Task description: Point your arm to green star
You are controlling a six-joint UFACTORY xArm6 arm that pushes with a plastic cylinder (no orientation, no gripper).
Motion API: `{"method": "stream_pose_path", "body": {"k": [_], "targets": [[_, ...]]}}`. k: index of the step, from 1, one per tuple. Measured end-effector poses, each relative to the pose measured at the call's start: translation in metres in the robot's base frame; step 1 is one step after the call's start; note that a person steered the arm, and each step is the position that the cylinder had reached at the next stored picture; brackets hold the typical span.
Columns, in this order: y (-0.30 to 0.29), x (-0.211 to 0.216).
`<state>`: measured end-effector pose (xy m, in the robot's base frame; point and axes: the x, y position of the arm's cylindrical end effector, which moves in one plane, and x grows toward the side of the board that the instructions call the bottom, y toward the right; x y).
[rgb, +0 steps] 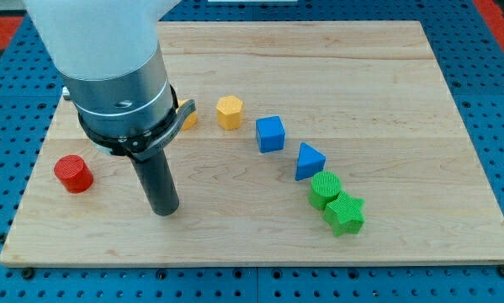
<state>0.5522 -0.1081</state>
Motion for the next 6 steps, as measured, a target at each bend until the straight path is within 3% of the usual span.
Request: {"method": "stream_pose_path", "body": {"k": [2,3,4,6], "targets": [[0.021,0.017],[0.084,0.014],[0.108,0.037],[0.173,0.03]]}}
